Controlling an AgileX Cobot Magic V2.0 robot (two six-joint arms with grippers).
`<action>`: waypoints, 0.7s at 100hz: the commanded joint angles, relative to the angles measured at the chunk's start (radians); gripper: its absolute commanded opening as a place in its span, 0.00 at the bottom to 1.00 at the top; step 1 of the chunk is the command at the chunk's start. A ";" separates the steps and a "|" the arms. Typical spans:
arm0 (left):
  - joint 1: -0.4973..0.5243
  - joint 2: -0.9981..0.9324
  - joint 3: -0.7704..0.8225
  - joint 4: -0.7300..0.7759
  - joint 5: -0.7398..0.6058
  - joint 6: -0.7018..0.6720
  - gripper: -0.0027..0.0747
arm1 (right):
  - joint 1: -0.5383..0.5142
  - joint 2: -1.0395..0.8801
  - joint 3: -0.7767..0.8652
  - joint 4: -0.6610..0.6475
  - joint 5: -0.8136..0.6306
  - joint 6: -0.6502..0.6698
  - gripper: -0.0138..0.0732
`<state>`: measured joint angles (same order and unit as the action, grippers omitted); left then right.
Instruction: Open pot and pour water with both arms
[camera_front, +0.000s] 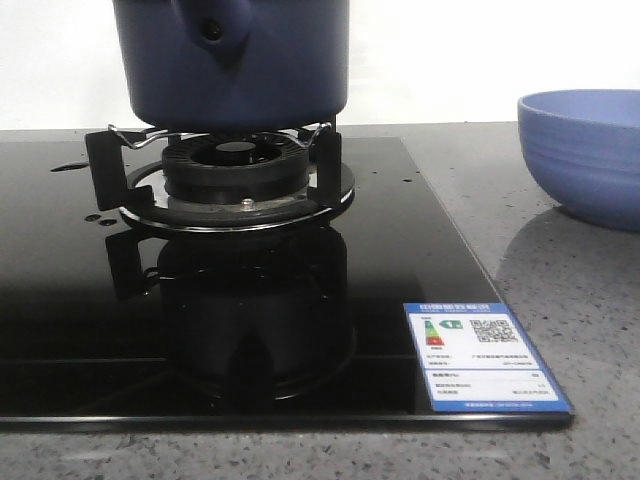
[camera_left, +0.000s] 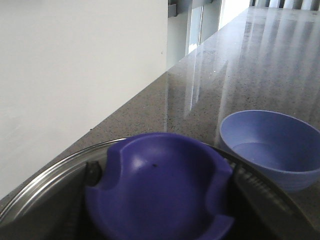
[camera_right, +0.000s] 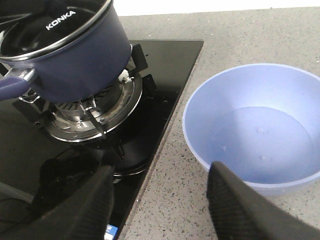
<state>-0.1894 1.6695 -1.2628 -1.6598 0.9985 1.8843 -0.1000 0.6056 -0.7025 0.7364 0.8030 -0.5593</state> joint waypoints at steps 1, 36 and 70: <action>-0.010 -0.039 -0.031 -0.104 0.068 -0.010 0.33 | 0.003 0.002 -0.035 0.030 -0.055 -0.014 0.59; 0.033 -0.065 -0.089 -0.140 0.149 -0.095 0.28 | 0.003 0.004 -0.035 0.030 -0.090 -0.014 0.59; 0.191 -0.265 -0.081 0.041 0.137 -0.266 0.28 | 0.003 0.005 -0.035 0.089 -0.216 -0.014 0.59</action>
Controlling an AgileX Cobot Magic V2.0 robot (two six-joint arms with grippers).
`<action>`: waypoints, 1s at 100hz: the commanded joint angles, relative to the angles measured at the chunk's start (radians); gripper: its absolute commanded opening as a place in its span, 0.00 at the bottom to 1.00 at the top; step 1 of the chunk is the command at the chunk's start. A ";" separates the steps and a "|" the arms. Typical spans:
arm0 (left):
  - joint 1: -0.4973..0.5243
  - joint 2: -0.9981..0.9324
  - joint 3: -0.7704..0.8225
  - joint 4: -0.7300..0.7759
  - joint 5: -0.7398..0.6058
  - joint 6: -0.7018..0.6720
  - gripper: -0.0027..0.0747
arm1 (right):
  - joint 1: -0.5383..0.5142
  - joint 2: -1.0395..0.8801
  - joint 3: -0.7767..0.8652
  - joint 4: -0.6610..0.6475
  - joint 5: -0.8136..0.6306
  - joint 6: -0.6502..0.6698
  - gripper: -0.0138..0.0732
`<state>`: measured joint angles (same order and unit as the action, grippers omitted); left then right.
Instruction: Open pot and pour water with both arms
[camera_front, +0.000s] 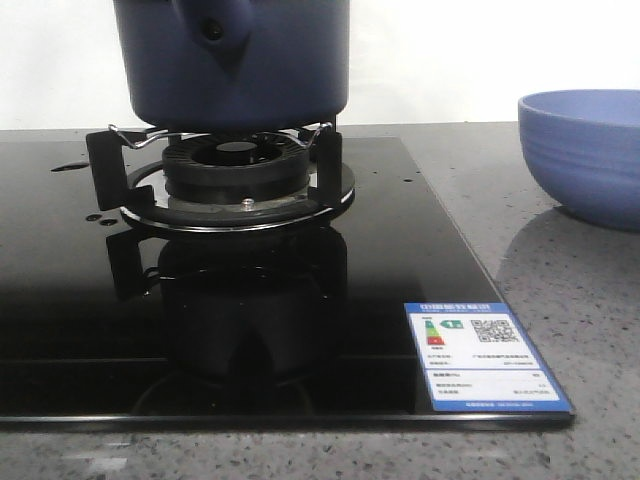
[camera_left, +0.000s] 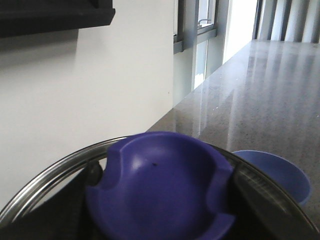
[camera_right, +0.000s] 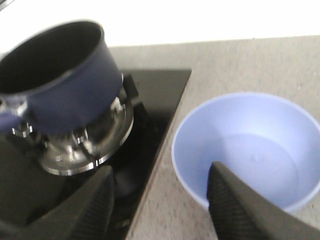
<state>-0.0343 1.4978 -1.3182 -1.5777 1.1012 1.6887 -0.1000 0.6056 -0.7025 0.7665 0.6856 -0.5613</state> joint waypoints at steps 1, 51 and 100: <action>0.038 -0.098 -0.024 -0.039 0.030 -0.078 0.28 | 0.003 0.005 -0.035 0.061 -0.102 -0.012 0.59; 0.086 -0.348 0.212 0.016 -0.229 -0.102 0.28 | 0.003 0.100 -0.035 0.076 -0.213 -0.012 0.59; 0.086 -0.452 0.354 -0.027 -0.455 -0.100 0.28 | 0.003 0.133 -0.035 0.100 -0.227 -0.012 0.59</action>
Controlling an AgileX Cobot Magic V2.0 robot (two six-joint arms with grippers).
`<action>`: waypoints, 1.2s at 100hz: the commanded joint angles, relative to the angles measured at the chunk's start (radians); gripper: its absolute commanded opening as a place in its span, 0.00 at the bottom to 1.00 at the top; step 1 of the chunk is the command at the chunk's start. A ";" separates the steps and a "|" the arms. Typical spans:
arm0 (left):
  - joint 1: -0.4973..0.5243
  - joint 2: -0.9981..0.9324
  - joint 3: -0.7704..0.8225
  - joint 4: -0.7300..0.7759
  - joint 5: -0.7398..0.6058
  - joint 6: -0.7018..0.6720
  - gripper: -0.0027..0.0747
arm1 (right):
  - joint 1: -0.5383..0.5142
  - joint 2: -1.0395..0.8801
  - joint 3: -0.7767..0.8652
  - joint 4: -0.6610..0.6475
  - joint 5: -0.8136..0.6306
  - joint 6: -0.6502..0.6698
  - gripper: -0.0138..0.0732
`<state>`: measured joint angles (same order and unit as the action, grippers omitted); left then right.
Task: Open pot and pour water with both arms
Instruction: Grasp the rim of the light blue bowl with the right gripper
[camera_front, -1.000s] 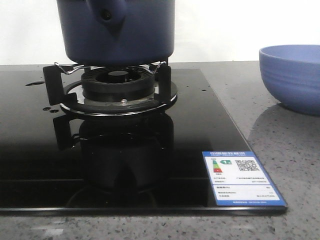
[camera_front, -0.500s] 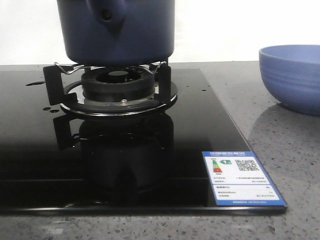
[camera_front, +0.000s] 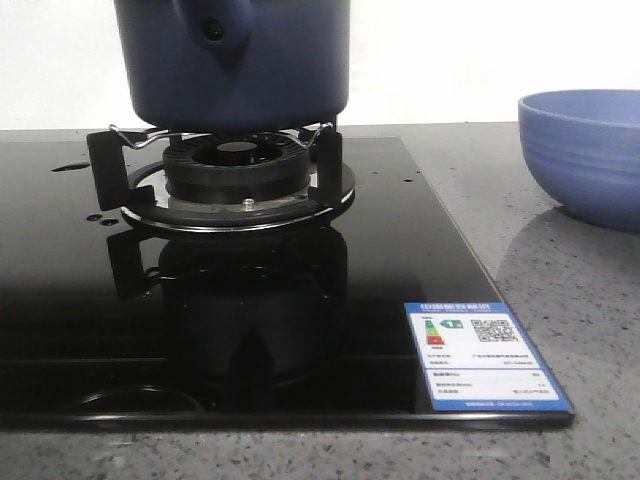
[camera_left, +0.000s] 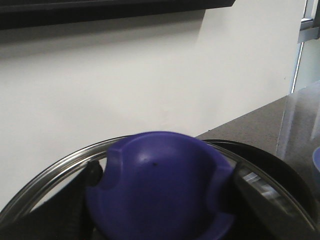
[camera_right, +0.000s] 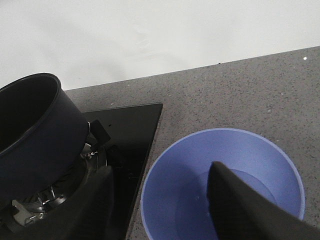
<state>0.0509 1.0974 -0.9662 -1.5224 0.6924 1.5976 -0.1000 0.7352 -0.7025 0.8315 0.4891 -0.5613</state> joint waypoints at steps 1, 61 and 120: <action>0.001 -0.054 0.006 -0.083 -0.055 -0.009 0.28 | 0.003 0.003 -0.035 0.035 -0.028 -0.012 0.59; -0.010 -0.111 0.144 -0.172 -0.184 0.078 0.28 | 0.003 0.003 -0.035 0.037 -0.067 0.050 0.59; -0.057 -0.107 0.144 -0.176 -0.182 0.080 0.28 | -0.037 0.190 -0.270 -0.199 0.031 0.241 0.59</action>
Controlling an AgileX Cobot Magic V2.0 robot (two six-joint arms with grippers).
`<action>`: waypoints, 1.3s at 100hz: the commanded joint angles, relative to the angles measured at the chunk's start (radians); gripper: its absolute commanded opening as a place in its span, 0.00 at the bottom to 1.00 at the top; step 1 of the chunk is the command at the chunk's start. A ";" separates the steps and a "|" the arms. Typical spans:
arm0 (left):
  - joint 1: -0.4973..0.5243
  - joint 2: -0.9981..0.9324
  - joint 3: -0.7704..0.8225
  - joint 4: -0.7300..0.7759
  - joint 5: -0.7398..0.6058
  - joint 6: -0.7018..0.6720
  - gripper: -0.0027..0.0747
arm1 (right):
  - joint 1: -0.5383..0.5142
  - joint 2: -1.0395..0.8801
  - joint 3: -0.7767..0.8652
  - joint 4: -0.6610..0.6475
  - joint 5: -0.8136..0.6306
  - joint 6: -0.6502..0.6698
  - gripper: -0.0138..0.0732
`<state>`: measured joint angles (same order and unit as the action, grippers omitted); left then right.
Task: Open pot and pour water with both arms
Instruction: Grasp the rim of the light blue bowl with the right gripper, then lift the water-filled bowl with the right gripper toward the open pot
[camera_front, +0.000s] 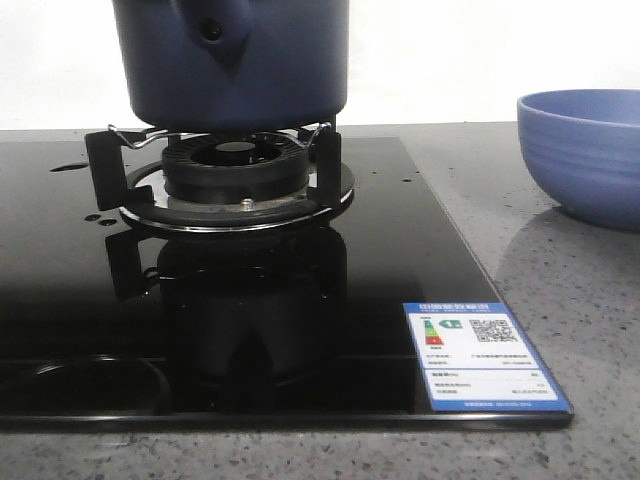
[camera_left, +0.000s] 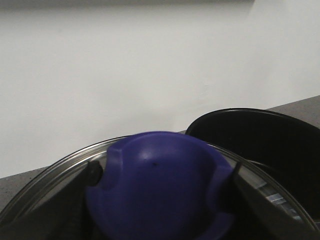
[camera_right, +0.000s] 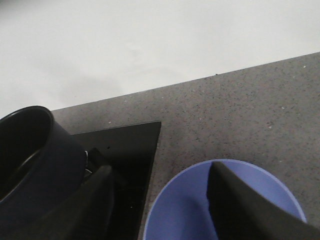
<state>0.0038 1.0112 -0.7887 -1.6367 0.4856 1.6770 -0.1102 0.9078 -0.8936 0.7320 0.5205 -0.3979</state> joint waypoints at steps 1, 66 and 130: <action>-0.012 -0.021 -0.033 -0.062 0.024 0.000 0.28 | -0.033 0.022 -0.083 -0.110 0.005 0.085 0.59; -0.028 -0.021 -0.033 -0.062 0.021 0.000 0.28 | -0.105 0.189 -0.143 -0.449 0.363 0.350 0.59; -0.028 -0.021 -0.033 -0.063 0.018 0.000 0.28 | -0.105 0.421 -0.143 -0.327 0.381 0.350 0.36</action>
<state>-0.0162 1.0112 -0.7887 -1.6367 0.4890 1.6770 -0.2080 1.3331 -1.0019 0.3642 0.9318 -0.0464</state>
